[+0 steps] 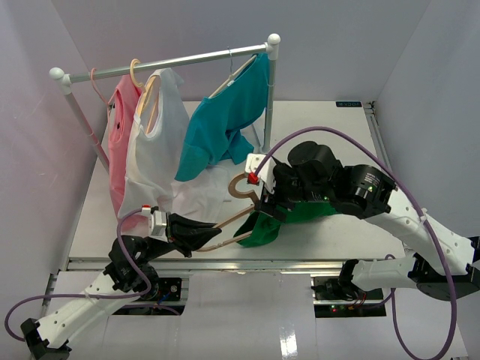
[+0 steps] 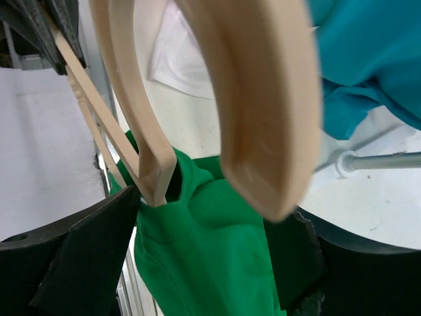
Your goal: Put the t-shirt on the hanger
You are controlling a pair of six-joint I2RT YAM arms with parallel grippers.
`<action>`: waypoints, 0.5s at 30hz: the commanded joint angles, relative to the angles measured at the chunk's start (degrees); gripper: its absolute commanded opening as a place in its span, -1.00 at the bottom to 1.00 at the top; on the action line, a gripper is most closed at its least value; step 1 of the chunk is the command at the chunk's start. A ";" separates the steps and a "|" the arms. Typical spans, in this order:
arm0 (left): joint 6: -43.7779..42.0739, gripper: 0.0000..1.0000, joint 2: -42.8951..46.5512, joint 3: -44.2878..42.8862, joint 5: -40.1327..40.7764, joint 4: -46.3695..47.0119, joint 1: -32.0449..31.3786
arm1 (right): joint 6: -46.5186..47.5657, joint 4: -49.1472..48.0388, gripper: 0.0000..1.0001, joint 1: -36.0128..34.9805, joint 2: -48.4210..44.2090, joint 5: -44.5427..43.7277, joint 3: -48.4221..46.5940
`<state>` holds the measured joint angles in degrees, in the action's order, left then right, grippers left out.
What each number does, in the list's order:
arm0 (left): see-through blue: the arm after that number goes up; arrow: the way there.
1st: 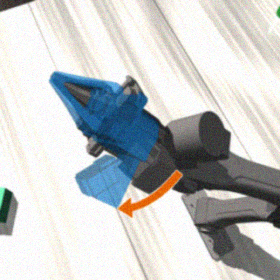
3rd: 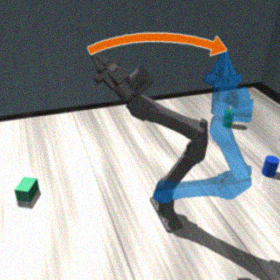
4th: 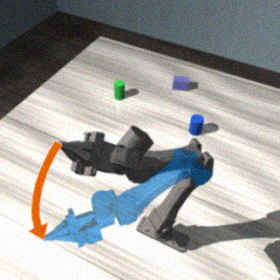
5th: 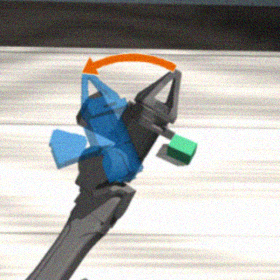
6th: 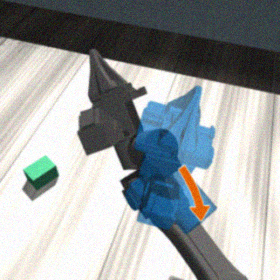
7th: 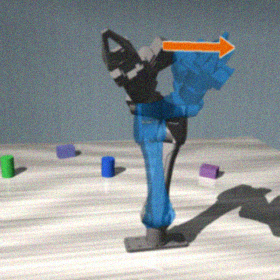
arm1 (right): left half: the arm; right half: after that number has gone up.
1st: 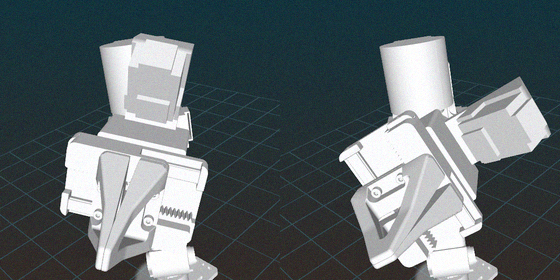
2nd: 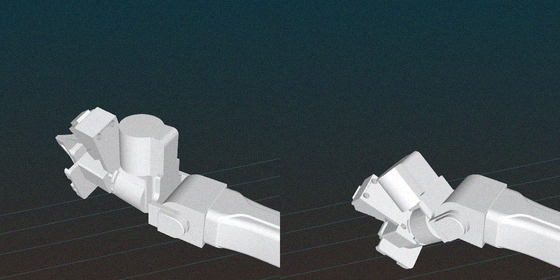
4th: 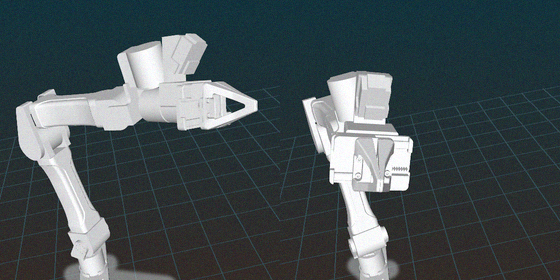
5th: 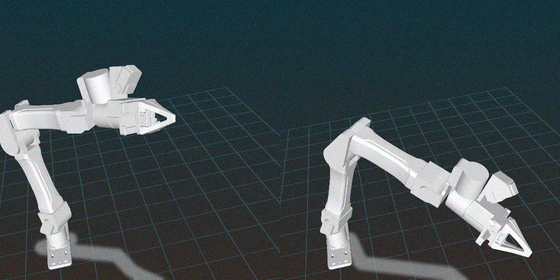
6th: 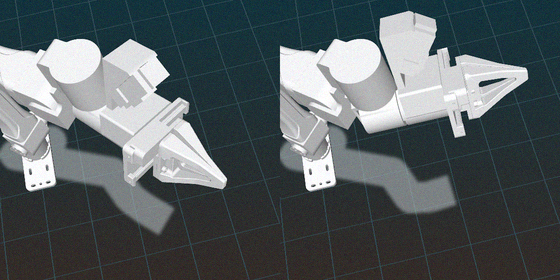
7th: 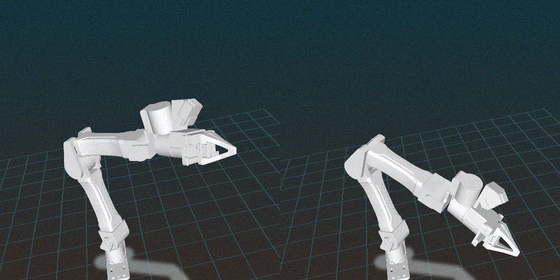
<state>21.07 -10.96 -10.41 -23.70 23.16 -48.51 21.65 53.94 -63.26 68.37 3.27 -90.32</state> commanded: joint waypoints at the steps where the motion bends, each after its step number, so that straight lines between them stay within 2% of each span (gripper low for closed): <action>1: 0.73 -1.00 0.34 0.02 -1.99 4.57 -0.18 | 1.63 -0.76 0.50 0.48 0.47 6.28 2.84; 3: 0.73 -1.00 -0.03 -0.04 -2.06 4.94 -0.18 | 1.82 -1.02 0.37 0.52 0.53 7.62 3.22; 7: 0.38 -1.00 -0.65 -0.98 -1.39 4.96 -0.19 | 1.90 -1.90 -0.24 0.52 -0.49 12.11 4.42; 8: 0.38 -1.00 -0.58 -1.14 -0.70 4.90 -0.18 | 1.97 -2.04 -0.54 0.58 -0.98 12.46 4.84; 11: 0.38 -1.00 -0.49 -1.74 0.54 4.85 -0.18 | 1.81 -3.43 -0.84 0.60 -2.60 13.33 6.24; 15: 0.55 -0.97 -2.27 -4.76 5.09 2.83 -0.19 | 0.78 -5.98 -0.85 0.69 -5.93 11.53 8.74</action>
<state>21.06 -12.12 -10.23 -24.41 22.93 -48.61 22.99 52.07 -62.63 66.21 13.51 -83.36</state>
